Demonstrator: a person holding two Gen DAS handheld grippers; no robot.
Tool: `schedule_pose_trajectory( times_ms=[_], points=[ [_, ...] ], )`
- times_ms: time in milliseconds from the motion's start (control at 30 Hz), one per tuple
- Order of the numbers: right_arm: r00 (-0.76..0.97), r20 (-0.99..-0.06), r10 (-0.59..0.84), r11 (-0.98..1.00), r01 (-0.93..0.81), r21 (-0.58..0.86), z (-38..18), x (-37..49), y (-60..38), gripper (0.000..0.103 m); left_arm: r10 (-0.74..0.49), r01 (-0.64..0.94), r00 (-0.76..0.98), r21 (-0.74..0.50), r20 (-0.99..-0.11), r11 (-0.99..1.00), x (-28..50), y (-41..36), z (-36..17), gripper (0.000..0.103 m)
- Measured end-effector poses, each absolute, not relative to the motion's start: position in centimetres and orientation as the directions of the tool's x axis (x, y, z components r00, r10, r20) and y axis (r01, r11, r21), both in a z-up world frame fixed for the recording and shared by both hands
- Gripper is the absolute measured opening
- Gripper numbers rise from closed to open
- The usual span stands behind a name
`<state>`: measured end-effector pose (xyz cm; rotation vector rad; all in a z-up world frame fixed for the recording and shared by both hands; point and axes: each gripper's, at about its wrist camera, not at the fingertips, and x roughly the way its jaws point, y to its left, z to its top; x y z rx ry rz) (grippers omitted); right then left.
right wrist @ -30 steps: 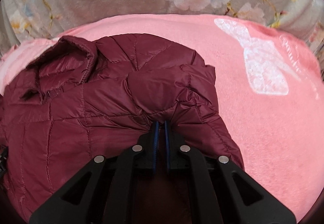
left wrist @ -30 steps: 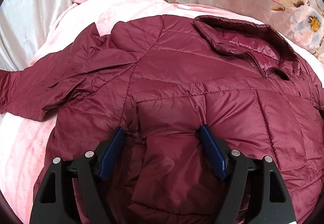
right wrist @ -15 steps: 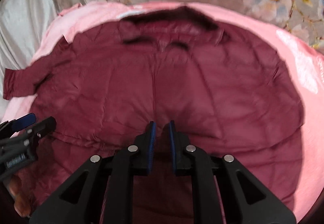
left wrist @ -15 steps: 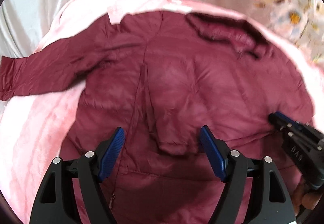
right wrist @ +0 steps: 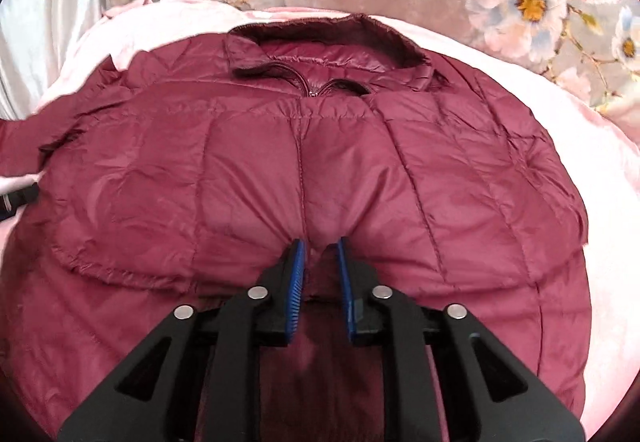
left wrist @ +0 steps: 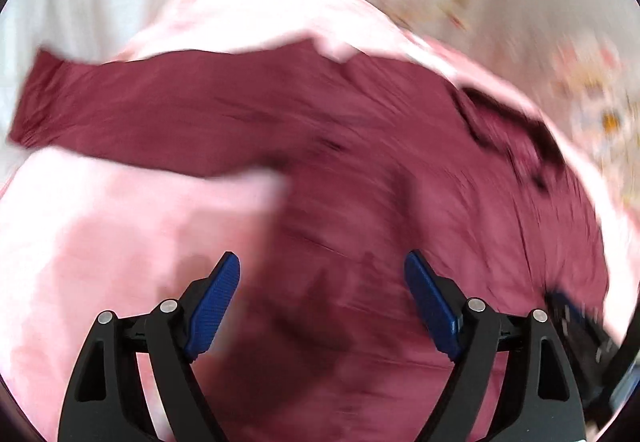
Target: Fold large clothes
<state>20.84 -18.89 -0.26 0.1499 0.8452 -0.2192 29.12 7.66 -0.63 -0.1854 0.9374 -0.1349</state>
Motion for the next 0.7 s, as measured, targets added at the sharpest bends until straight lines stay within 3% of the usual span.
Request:
schedule_pose_trajectory(
  times_ms=[100, 167, 333, 467, 533, 600, 633, 700],
  points=[
    [0.682, -0.729, -0.055, 0.965, 0.223, 0.136, 0.6, 18.2, -18.1, 0.041, -0.114, -0.120, 0.591, -0.227, -0.799, 0.967, 31.2, 15.7, -0.6, 0.082],
    [0.692, -0.721, -0.031, 0.964, 0.210, 0.160, 0.5, 16.9, -17.3, 0.043, -0.057, -0.238, 0.562, -0.228, -0.825, 0.944, 33.0, 21.3, -1.4, 0.081],
    [0.690, -0.722, -0.054, 0.963, 0.228, 0.145, -0.3, 16.1, -16.2, 0.044, -0.046, -0.441, 0.579, -0.360, -0.814, 0.823, 35.5, 31.3, -3.3, 0.079],
    [0.685, -0.727, -0.045, 0.953, 0.247, 0.173, -0.8, 16.2, -16.7, 0.047, -0.078, -0.473, 0.600, -0.431, -0.796, 0.768, 36.9, 34.0, -4.2, 0.074],
    [0.684, -0.728, -0.042, 0.950, 0.254, 0.184, -1.0, 16.2, -17.0, 0.048, -0.097, -0.445, 0.621, -0.451, -0.778, 0.774, 37.3, 33.7, -3.8, 0.061],
    [0.683, -0.729, -0.048, 0.950, 0.257, 0.177, -1.1, 16.2, -16.9, 0.049, -0.129, -0.400, 0.622, -0.455, -0.772, 0.796, 38.1, 32.7, -3.2, 0.017],
    [0.682, -0.729, -0.054, 0.951, 0.257, 0.171, -1.1, 16.2, -16.9, 0.049, -0.130, -0.387, 0.615, -0.442, -0.777, 0.809, 38.5, 31.8, -2.6, 0.005],
    [0.682, -0.728, -0.068, 0.953, 0.260, 0.156, -1.1, 16.2, -16.6, 0.049, -0.108, -0.360, 0.624, -0.408, -0.774, 0.839, 38.7, 30.7, -0.6, 0.001]
  ],
)
